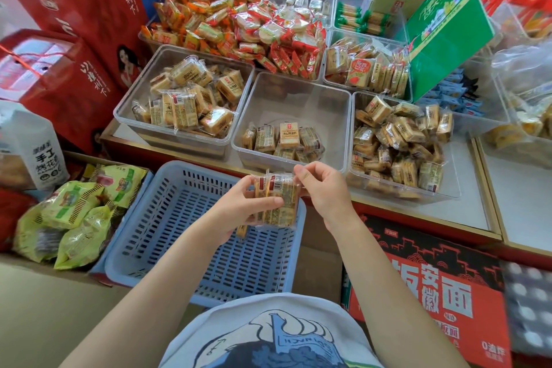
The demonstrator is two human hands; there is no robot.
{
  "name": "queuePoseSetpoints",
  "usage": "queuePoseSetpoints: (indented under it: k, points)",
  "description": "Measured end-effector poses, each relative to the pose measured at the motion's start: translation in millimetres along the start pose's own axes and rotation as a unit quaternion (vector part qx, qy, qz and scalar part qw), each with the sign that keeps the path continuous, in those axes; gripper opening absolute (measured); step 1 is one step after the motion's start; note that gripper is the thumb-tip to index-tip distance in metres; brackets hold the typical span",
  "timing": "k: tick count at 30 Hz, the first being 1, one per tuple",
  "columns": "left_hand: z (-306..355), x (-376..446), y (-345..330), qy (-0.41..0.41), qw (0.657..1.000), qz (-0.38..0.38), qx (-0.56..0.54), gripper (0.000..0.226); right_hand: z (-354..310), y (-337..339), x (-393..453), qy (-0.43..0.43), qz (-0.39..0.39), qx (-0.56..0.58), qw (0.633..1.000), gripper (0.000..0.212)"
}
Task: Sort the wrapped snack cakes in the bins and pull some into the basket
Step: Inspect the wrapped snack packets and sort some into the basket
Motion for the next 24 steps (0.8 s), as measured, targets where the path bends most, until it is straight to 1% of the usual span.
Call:
queuePoseSetpoints:
  k: [2,4,6,8,10,11,15,18,20,21,24]
  points:
    - [0.7,1.9,-2.1,-0.002,1.0,0.0,0.009,0.066,3.4,-2.4,-0.2,-0.005,0.019,-0.006,1.0,0.031]
    - [2.0,2.6,-2.6,-0.005,1.0,0.009,0.027,0.058,3.8,-2.5,-0.8,0.009,0.014,-0.053,0.998,0.029]
    - [2.3,3.3,-0.9,-0.01,0.999,0.018,0.048,0.056,-3.0,-0.5,-2.4,0.03,-0.019,-0.086,0.996,0.02]
    - [2.2,4.3,1.1,-0.018,0.997,0.019,0.077,0.057,-11.3,-0.1,-3.8,0.048,-0.076,-0.091,0.992,0.012]
    - [3.0,4.9,0.8,-0.025,0.995,0.011,0.099,0.057,-14.7,-2.1,-3.7,0.059,-0.123,-0.106,0.985,0.008]
    - [3.8,4.6,-0.3,-0.027,0.994,0.006,0.103,0.056,-14.2,-3.3,-3.3,0.06,-0.131,-0.114,0.983,0.008]
    - [3.5,3.3,-1.8,-0.029,0.995,-0.001,0.098,0.056,-12.9,-2.2,-3.2,0.052,-0.127,-0.099,0.986,0.009]
    - [2.2,2.5,-0.4,-0.026,0.997,0.0,0.078,0.056,-12.9,0.5,-2.5,0.052,-0.141,-0.102,0.983,0.01]
    - [1.9,1.5,-0.8,-0.025,0.997,-0.005,0.067,0.056,-14.2,0.4,-1.7,0.051,-0.14,-0.106,0.983,0.005]
    - [2.1,0.8,-1.8,-0.025,0.998,-0.011,0.063,0.057,-14.6,0.2,-1.2,0.053,-0.133,-0.106,0.984,0.004]
    - [4.6,0.4,-6.6,-0.031,0.997,-0.017,0.066,0.06,-15.0,-1.8,-0.3,0.058,-0.094,-0.11,0.988,0.009]
Point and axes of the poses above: each hand's wrist, its own x-axis towards the middle knuckle, its own y-axis out of the back of the hand, z = x × y, the point moved 2 cm from there along x, towards the middle knuckle, and after that the axes turned 2 degrees about z, right-handed, at the moved point
